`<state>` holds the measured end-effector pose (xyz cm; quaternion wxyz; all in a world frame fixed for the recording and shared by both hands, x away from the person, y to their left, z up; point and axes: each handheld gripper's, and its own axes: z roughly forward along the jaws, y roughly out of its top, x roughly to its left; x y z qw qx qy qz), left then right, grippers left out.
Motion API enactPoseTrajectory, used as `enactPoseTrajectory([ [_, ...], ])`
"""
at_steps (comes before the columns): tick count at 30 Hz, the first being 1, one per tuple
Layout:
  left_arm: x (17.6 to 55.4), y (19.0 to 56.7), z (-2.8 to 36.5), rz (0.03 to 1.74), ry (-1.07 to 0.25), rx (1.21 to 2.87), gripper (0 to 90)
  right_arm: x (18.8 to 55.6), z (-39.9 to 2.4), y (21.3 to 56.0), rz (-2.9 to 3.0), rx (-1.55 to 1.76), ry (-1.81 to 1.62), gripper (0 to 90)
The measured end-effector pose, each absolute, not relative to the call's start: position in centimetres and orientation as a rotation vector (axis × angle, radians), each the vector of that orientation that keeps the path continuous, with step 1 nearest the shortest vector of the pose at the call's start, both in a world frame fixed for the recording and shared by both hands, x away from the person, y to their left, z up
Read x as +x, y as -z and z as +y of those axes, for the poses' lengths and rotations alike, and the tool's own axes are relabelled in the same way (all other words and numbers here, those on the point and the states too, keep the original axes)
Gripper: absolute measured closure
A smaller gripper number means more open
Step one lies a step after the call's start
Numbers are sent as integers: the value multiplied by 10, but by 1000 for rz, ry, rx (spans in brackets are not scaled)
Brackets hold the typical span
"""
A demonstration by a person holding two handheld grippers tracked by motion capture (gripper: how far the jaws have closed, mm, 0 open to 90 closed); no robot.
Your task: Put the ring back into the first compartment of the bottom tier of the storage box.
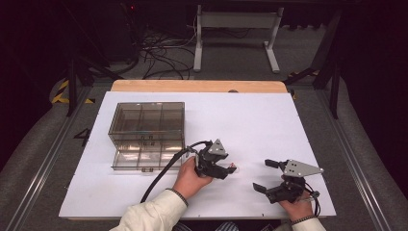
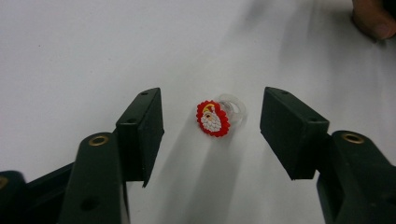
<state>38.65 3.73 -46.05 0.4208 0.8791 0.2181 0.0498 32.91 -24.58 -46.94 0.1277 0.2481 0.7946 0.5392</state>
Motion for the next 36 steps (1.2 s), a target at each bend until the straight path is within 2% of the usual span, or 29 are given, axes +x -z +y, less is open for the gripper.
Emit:
enactPoseTrajectory([
  [20, 383, 471, 21, 476, -155, 2217, 468, 329, -246, 470, 2314, 724, -1571, 20],
  [36, 382, 472, 20, 511, -174, 2236, 580, 329, -246, 470, 2316, 718, -1566, 21],
])
